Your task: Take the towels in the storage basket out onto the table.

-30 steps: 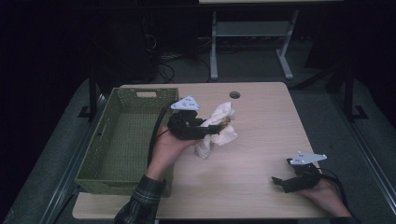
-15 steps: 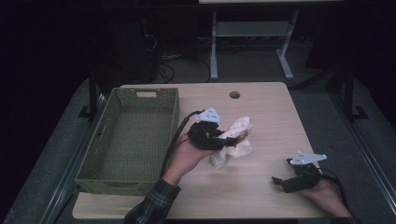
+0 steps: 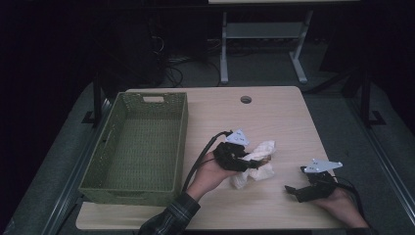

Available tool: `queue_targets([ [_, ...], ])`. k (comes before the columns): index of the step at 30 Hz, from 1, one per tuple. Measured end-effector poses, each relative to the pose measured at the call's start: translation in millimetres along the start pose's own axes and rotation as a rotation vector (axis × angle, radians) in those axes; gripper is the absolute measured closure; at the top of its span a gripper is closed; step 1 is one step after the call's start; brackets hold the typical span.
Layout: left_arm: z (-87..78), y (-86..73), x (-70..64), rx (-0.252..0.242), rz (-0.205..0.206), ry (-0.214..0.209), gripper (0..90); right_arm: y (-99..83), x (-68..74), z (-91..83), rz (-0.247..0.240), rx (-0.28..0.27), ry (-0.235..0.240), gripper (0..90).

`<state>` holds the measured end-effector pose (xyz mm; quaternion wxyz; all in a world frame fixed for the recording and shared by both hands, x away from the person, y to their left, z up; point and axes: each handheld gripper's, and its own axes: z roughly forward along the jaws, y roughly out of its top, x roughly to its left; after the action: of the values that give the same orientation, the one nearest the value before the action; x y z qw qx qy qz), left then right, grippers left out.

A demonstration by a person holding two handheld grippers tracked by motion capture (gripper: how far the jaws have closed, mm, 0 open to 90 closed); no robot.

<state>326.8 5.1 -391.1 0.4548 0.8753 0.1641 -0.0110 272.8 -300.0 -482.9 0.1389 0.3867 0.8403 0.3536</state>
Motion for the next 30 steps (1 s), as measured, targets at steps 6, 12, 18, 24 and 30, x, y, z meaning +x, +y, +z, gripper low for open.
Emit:
queue_targets([
  [6,19.5,-15.8,4.7,0.035,0.005,-0.017,70.1,0.0,-0.1,-0.1,-0.002,0.001,-0.001,2.4],
  [12,35.4,-28.7,7.7,0.074,0.003,-0.015,69.6,-0.1,0.0,0.1,-0.001,0.000,0.000,2.4],
  [18,41.1,-35.7,14.3,0.082,-0.021,-0.013,68.7,-0.1,0.0,0.1,-0.001,-0.001,0.000,2.4],
  [24,47.1,-42.5,18.7,0.108,-0.032,-0.005,58.9,-0.2,-0.1,0.1,-0.003,-0.001,0.000,2.4],
  [30,40.8,-39.8,16.5,0.108,-0.048,0.045,35.3,-0.4,0.0,0.2,-0.002,-0.004,0.000,2.4],
])
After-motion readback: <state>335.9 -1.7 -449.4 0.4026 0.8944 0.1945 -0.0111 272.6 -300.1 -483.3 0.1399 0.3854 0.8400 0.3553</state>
